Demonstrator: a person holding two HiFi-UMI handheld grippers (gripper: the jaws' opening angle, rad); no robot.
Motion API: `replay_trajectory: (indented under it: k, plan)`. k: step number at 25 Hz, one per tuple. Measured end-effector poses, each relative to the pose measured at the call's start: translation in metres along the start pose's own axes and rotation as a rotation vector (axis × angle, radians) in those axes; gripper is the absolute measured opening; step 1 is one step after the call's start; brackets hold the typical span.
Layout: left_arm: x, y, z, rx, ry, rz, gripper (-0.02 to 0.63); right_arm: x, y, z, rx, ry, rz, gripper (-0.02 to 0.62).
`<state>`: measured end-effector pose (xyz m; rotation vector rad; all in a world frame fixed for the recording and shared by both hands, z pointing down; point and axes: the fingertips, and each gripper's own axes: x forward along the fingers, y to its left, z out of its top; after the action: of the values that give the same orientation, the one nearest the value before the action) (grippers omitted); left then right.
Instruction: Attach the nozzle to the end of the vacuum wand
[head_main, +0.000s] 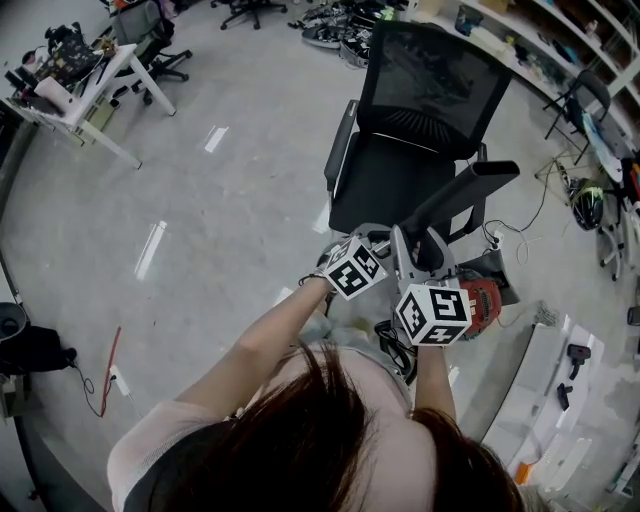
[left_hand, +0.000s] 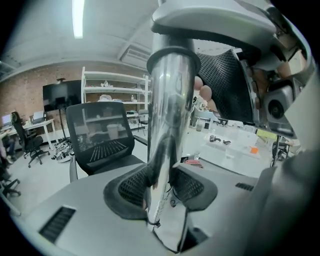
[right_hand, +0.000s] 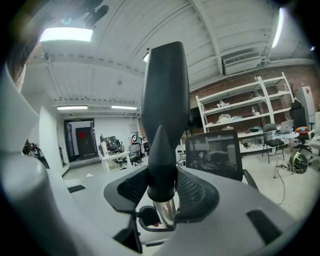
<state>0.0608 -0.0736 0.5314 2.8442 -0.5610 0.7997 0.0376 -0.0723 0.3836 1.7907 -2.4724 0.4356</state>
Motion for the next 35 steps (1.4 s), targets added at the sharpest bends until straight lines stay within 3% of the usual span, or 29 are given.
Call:
replay_trajectory:
  k: [4,11,14,16,22,31,35]
  plan:
    - [-0.004,0.001,-0.002,0.006,-0.009,-0.01,0.158,-0.001,0.007,-0.002,-0.015,0.066,0.123,0.178]
    - [-0.012,-0.004,-0.004,0.028,-0.016,-0.067,0.158,0.004,0.025,-0.003,-0.028,0.174,0.416,0.178]
    - [-0.015,-0.003,-0.003,0.026,-0.017,-0.068,0.158,0.004,0.029,-0.001,-0.068,0.194,0.489,0.178]
    - [-0.016,0.0,-0.003,0.023,-0.014,-0.06,0.158,0.006,0.03,0.0,-0.087,0.188,0.469,0.181]
    - [-0.015,0.007,-0.004,0.013,-0.013,-0.027,0.158,0.018,0.03,-0.001,-0.183,0.228,0.251,0.179]
    - [-0.012,0.008,-0.003,0.012,-0.02,-0.023,0.158,0.018,0.02,0.002,-0.095,0.124,0.075,0.179]
    - [-0.01,0.006,-0.003,0.011,-0.024,-0.035,0.158,0.015,0.017,0.002,-0.07,0.052,0.048,0.179]
